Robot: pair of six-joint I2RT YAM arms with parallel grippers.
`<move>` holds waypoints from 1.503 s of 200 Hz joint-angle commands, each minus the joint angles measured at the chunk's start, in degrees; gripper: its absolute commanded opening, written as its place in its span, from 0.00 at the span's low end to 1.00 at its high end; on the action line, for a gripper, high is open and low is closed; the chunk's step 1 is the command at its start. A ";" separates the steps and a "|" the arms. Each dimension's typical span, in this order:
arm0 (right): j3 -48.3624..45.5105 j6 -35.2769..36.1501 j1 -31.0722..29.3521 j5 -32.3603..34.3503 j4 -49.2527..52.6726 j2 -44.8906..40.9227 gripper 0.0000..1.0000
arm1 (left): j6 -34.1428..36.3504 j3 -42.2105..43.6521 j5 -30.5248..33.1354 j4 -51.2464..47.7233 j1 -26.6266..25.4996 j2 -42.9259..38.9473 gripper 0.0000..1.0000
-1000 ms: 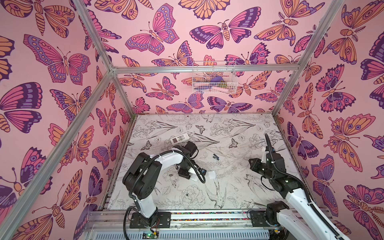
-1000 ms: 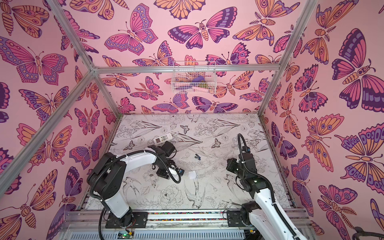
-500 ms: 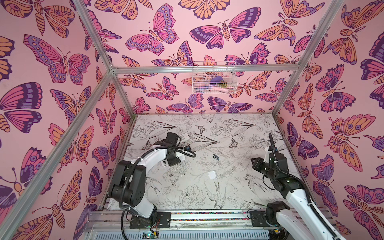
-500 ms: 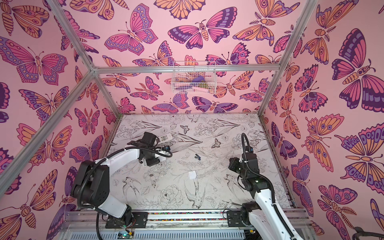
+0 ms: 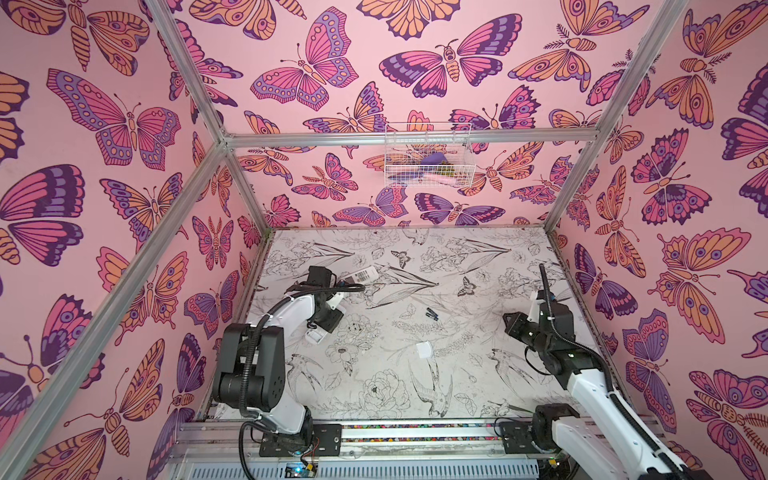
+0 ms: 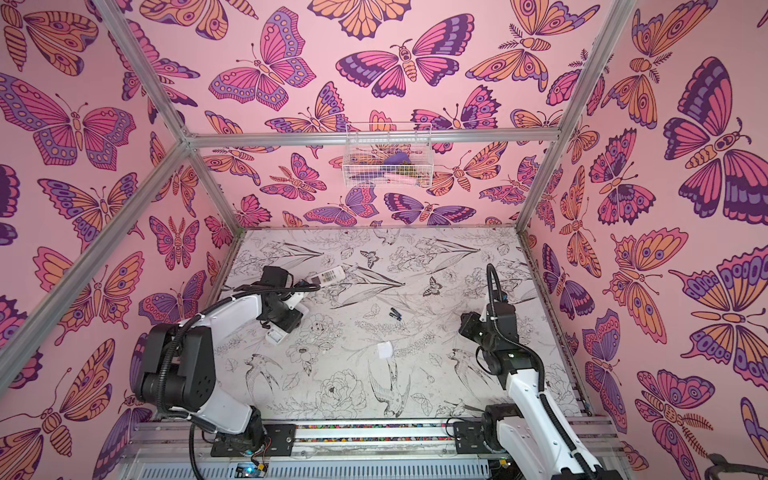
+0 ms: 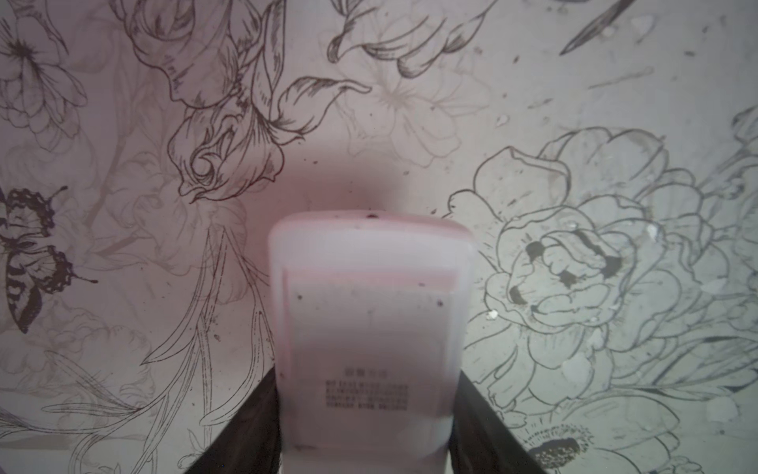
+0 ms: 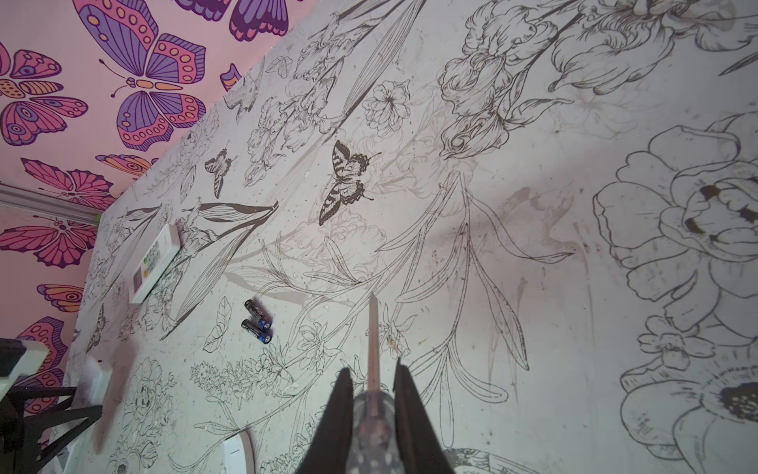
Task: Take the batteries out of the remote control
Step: 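Move the open left gripper over the white remote while the right draws back, then lower the left gripper onto the remote while the right gripper sets the screwdriver down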
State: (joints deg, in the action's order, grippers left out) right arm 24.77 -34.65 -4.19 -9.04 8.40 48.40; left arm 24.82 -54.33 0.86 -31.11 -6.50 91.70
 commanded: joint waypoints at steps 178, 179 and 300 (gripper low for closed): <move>3.53 -5.26 4.80 -8.35 -29.89 34.61 0.00 | 13.97 -10.18 -9.58 0.00 -0.86 -0.17 1.00; 3.53 -5.34 4.80 -8.31 -30.05 34.72 0.00 | 14.27 -10.27 -9.75 0.09 -0.91 -0.06 1.00; 2.56 -6.62 4.80 -8.24 -29.32 39.84 0.19 | 30.99 -29.33 -10.88 0.44 -2.57 21.70 1.00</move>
State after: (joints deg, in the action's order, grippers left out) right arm 28.18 -41.78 0.36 -19.29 -28.86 88.12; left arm 51.13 -81.52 -7.84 -29.93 -9.43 111.68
